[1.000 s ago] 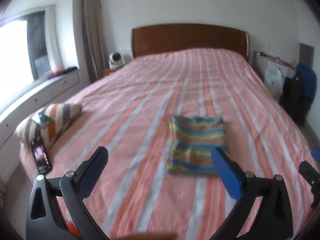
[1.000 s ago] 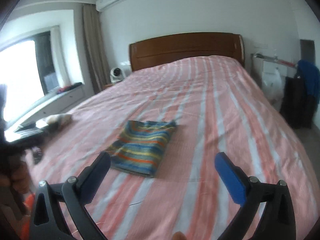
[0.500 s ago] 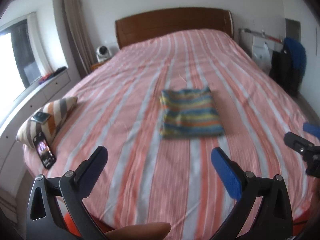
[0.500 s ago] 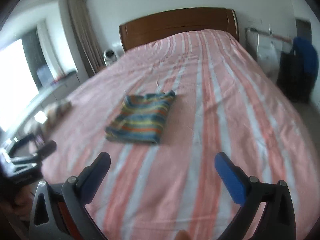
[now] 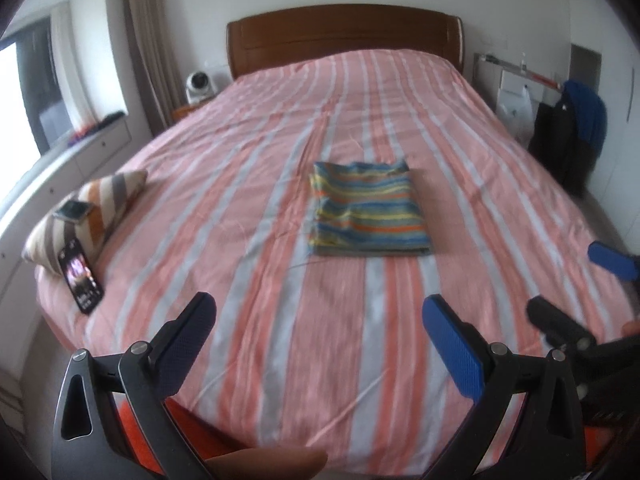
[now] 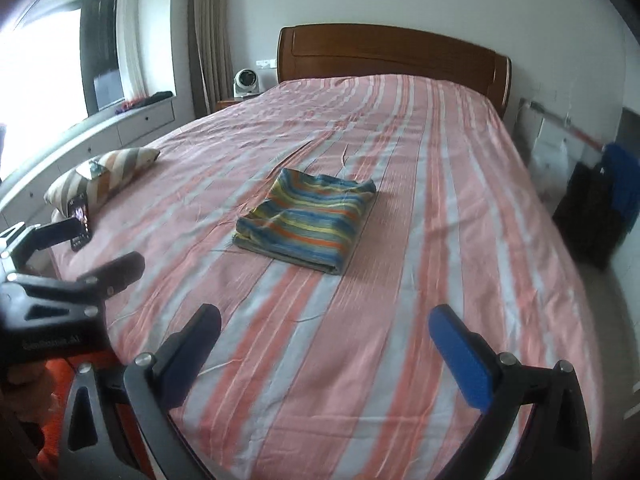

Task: Fold small clothes

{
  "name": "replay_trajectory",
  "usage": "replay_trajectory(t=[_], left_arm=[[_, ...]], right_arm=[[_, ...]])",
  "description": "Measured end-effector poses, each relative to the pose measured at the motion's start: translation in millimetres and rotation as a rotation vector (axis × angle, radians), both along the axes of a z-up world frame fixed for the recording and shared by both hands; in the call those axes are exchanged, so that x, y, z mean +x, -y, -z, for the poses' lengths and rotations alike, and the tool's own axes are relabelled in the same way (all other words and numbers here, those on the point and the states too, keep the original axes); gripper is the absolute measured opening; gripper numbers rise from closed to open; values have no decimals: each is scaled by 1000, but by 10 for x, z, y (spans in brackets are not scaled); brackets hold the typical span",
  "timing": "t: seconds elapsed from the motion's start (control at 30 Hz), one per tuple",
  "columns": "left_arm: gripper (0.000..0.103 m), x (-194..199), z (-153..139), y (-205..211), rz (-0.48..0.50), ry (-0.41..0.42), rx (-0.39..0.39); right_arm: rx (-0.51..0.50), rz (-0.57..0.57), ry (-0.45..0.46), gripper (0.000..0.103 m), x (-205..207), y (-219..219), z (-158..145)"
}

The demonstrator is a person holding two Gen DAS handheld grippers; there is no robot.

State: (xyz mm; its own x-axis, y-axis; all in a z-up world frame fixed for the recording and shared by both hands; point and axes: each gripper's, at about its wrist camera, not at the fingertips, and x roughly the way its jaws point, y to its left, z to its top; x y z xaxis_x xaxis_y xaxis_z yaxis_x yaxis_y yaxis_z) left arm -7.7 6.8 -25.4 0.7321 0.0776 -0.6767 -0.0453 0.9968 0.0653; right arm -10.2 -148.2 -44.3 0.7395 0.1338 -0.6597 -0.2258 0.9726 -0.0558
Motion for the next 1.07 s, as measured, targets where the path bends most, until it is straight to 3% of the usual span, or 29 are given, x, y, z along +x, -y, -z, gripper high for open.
replay_trajectory(t=[0.2, 0.4, 1.07], left_arm=[[103, -19, -12, 50, 6, 4, 14], [103, -26, -20, 110, -6, 28, 60], [103, 67, 117, -1, -60, -12, 16]], right_arm=[[-15, 7, 29, 103, -29, -77, -151], [-49, 39, 17, 103, 7, -39, -119], [-31, 56, -25, 103, 86, 44, -27]])
